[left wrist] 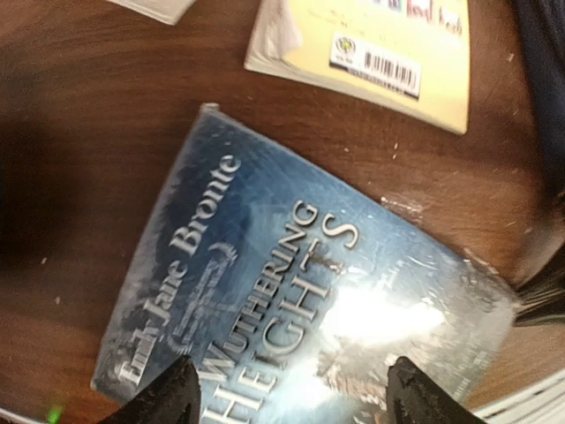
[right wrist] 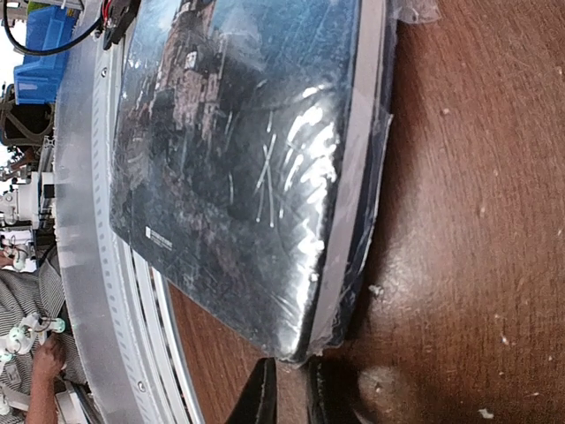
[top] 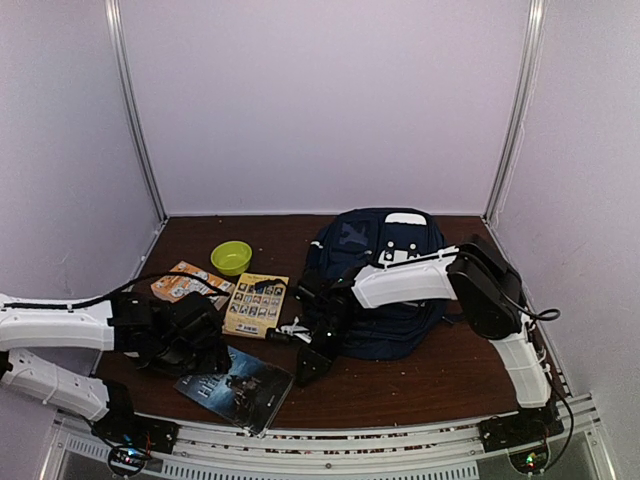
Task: Pack the student bag
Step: Rotate the book at the corner of the board.
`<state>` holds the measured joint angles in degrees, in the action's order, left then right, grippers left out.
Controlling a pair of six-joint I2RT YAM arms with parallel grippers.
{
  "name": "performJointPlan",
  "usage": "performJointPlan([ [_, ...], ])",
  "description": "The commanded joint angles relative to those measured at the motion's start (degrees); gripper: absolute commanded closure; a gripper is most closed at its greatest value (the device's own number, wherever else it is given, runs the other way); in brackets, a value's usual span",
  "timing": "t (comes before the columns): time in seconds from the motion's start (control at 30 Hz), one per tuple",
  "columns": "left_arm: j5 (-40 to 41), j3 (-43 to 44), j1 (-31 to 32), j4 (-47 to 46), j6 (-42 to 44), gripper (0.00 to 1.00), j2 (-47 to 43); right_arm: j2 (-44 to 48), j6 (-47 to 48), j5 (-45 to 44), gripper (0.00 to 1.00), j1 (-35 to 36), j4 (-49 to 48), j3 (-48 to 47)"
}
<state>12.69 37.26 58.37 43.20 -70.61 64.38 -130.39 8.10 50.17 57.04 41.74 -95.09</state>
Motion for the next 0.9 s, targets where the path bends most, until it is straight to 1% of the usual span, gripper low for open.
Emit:
performJointPlan([
  [0.0, 0.31, -2.08, 0.34, 6.57, -9.1, 0.25, -6.57, 2.04, -0.59, -0.35, 0.85, -0.08, 0.18, 0.83],
  [0.1, -2.47, -4.0, 0.34, 6.66, -12.24, 0.24, -7.06, 3.81, -1.37, -1.13, 0.79, -1.18, -0.16, 0.63],
  [0.17, -4.9, -5.79, 0.34, 5.05, -13.96, 0.24, -6.68, 5.15, -2.04, -1.7, 0.7, -1.76, -0.69, 0.31],
  [0.23, -7.4, -8.28, 0.34, 1.65, -16.63, 0.25, -6.76, 6.03, -2.03, -2.61, 0.65, -1.77, -0.91, -0.3],
  [0.4, -9.26, -12.24, 0.3, -3.97, -19.39, 0.25, -5.87, 2.96, -4.13, -1.69, 0.62, -1.51, -1.01, -4.66],
  [0.5, -11.35, -14.35, 0.25, -9.03, -20.6, 0.25, -4.1, 0.05, -4.83, -1.42, 0.62, -0.95, -1.28, -7.56],
  [0.57, -11.35, -14.44, 0.13, -11.39, -19.84, 0.25, -2.18, -2.23, -4.93, -1.36, 0.61, -0.62, -0.37, -10.03],
  [0.63, -10.7, -13.81, -0.74, -13.99, -16.67, 0.25, 0.44, -4.05, -4.74, -0.96, 0.61, -0.24, 0.86, -11.64],
  [0.7, -10.31, -12.04, -1.93, -15.88, -13.19, 0.25, 3.57, -4.3, -4.38, -0.87, 0.62, 0.02, 0.96, -11.19],
  [0.73, -10.11, -11.16, -2.36, -16.69, -11.65, 0.25, 5.1, -4.08, -4.34, -0.76, 0.63, 0.16, 0.71, -10.4],
  [0.8, -9.38, -9.14, -2.7, -17.84, -8.92, 0.26, 7.96, -3.32, -3.92, -0.17, 0.68, 0.14, 0.54, -8.87],
  [0.83, -8.86, -8.31, -2.73, -18.66, -7.76, 0.26, 9.16, -2.95, -3.81, -0.06, 0.73, 0.16, 0.46, -8.21],
  [0.87, -8.64, -7.6, -2.92, -19.56, -6.15, 0.27, 10.31, -2.61, -3.79, 0.32, 0.75, 0.23, 0.33, -7.64],
])
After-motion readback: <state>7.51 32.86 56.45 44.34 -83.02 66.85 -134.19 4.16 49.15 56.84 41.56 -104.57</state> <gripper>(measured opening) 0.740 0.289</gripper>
